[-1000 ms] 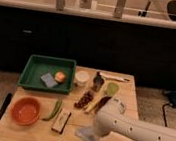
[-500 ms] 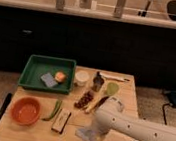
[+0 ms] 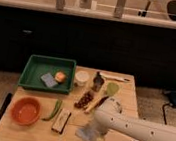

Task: Wipe red bowl with towel

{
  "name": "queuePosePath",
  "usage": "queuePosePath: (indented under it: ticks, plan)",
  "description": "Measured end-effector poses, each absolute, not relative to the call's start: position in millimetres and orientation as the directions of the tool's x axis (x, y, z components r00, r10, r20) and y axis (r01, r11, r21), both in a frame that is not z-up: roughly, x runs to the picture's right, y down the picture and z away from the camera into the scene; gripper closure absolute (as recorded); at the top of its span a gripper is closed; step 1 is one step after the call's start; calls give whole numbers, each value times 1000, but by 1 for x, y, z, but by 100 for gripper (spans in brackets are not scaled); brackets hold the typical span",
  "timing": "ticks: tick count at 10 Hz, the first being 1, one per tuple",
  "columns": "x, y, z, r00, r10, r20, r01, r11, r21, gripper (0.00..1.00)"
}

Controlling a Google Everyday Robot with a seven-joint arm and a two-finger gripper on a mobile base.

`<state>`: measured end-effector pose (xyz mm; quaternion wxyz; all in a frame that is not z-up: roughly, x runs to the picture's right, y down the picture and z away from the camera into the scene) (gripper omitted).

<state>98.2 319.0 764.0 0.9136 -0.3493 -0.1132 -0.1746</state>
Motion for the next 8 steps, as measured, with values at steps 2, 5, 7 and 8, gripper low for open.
queuePosePath:
  ticks: [2, 5, 7, 8]
  plan:
    - [99, 323, 770, 914, -231, 333, 395, 696, -600, 38]
    - [102, 321, 769, 916, -227, 331, 388, 706, -592, 67]
    - [101, 320, 768, 915, -231, 331, 392, 705, -592, 85]
    - [103, 322, 766, 915, -232, 330, 392, 699, -598, 94]
